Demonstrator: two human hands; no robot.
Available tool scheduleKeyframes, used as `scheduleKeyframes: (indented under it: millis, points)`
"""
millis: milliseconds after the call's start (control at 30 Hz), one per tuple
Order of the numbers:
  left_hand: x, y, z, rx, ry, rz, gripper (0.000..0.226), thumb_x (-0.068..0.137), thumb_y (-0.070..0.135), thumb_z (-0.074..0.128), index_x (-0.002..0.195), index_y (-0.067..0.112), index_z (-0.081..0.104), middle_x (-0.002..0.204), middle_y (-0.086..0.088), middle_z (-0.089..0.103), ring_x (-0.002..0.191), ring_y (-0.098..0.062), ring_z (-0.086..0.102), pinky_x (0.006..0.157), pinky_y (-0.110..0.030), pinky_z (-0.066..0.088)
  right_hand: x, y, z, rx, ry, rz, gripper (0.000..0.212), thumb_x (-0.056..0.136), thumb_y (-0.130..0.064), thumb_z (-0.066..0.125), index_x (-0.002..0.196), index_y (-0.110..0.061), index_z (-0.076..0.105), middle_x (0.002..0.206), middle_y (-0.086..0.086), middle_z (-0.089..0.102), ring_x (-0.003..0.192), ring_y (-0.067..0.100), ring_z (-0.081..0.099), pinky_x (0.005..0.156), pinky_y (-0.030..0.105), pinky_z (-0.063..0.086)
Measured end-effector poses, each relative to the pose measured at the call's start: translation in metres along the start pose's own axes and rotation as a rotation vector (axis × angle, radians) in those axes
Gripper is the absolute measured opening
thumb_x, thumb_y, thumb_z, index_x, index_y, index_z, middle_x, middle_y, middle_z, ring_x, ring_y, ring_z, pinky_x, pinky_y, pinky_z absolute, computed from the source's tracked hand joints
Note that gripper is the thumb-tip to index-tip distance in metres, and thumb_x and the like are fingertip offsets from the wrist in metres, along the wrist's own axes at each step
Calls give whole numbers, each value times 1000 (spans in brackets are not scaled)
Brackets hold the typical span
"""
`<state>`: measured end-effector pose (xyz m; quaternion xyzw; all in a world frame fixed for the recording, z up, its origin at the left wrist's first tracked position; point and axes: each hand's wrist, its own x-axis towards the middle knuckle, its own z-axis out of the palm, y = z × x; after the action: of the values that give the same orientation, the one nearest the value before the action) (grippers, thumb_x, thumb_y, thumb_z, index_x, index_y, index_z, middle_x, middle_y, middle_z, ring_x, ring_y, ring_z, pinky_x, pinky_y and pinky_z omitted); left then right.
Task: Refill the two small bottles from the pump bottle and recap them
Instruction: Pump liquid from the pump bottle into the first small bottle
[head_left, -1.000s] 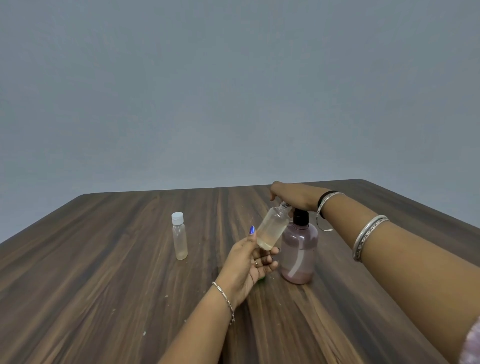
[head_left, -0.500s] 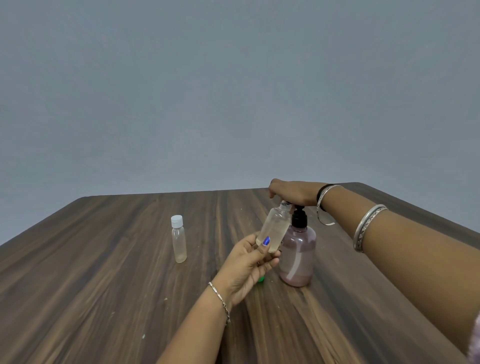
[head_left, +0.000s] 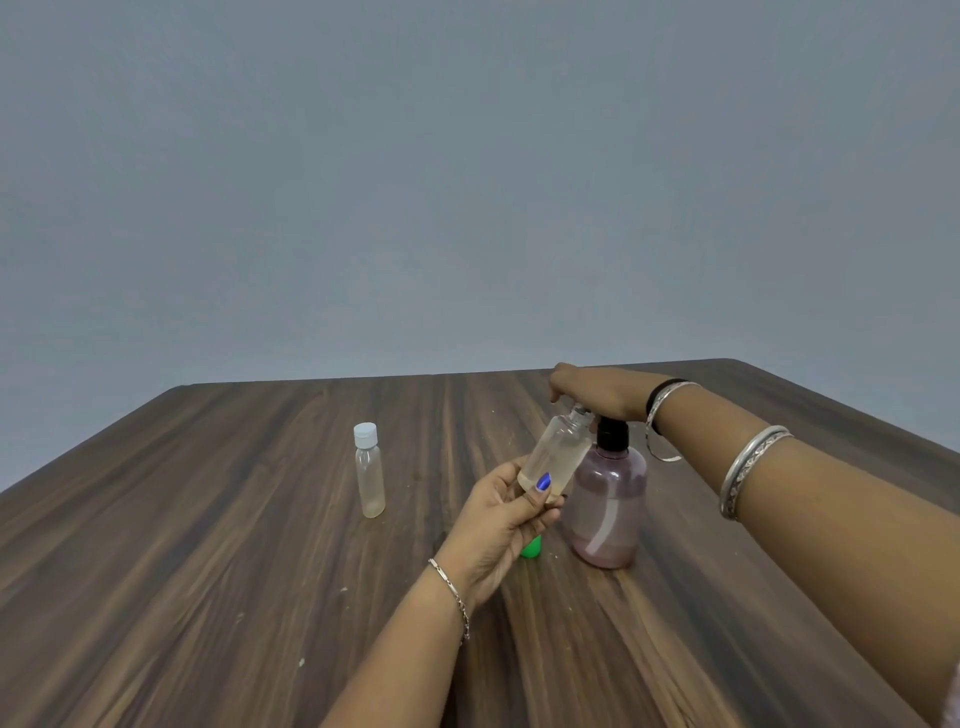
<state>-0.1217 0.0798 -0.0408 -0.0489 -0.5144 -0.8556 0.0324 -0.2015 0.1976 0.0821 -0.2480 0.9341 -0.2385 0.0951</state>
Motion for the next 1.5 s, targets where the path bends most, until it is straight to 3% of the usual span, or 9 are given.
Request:
scheduleKeyframes:
  millis: [200, 333, 533, 733, 1300, 1433, 1500]
  points:
    - [1, -1, 3, -6, -10, 13, 32, 88, -3, 51, 119, 1, 51, 89, -10, 65, 78, -13, 64, 71, -20, 55, 2, -2, -9, -40, 6, -13, 28, 99, -33, 23, 104, -17, 45, 81, -6, 46, 68, 6, 40, 64, 22, 32]
    - [2, 0, 2, -9, -17, 15, 31, 87, -4, 50, 117, 3, 53, 88, -11, 65, 77, -13, 64, 70, -20, 55, 3, -2, -8, -22, 15, -19, 28, 99, -34, 24, 107, -17, 45, 80, -9, 45, 69, 6, 42, 75, 27, 34]
    - [2, -2, 1, -15, 2, 2, 34, 87, -7, 49, 119, 3, 51, 91, -12, 64, 74, -12, 66, 69, -20, 55, -5, -3, -1, 28, 25, 6, 23, 99, -25, 27, 104, -11, 45, 77, -6, 43, 63, 10, 44, 58, 22, 31]
    - [0, -1, 4, -15, 7, 13, 29, 87, -5, 50, 115, 4, 53, 89, -11, 63, 74, -12, 65, 68, -19, 55, -2, -3, -7, -15, 18, 8, 30, 98, -33, 25, 108, -15, 47, 82, -2, 46, 67, 10, 41, 66, 24, 33]
    - [1, -1, 3, -10, 13, 12, 30, 87, -6, 51, 113, 6, 55, 92, -11, 65, 75, -12, 66, 69, -20, 55, -5, -3, -2, 19, 24, 11, 27, 99, -25, 26, 109, -11, 47, 80, -3, 45, 61, 11, 46, 59, 23, 32]
    - [0, -2, 3, 11, 5, 16, 29, 87, -8, 49, 112, 6, 55, 91, -10, 65, 74, -10, 66, 70, -19, 55, -4, -1, -3, -15, 6, 0, 29, 99, -30, 26, 107, -13, 48, 94, 4, 49, 73, 13, 44, 68, 25, 33]
    - [1, -1, 4, 6, 2, 20, 30, 87, -8, 49, 114, 5, 54, 91, -10, 64, 73, -11, 66, 69, -19, 55, -3, -1, -6, -23, 7, 0, 30, 99, -33, 25, 107, -15, 48, 91, 2, 49, 78, 14, 44, 71, 26, 34]
